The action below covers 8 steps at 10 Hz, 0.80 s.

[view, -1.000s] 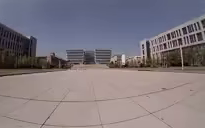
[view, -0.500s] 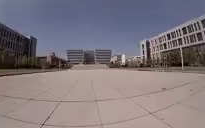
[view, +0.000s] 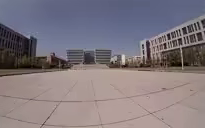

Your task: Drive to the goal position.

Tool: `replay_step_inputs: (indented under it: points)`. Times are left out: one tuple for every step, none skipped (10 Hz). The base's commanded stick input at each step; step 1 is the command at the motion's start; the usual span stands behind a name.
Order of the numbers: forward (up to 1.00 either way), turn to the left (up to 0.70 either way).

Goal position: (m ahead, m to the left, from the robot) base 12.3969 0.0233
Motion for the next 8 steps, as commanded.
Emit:
replay_step_inputs:
  points:
    - [0.04, 0.0]
    - [0.04, 0.0]
    - [0.04, 0.0]
    - [0.04, 0.0]
    - [0.04, 0.0]
    - [0.04, 0.0]
    - [0.04, 0.0]
    - [0.04, 0.0]
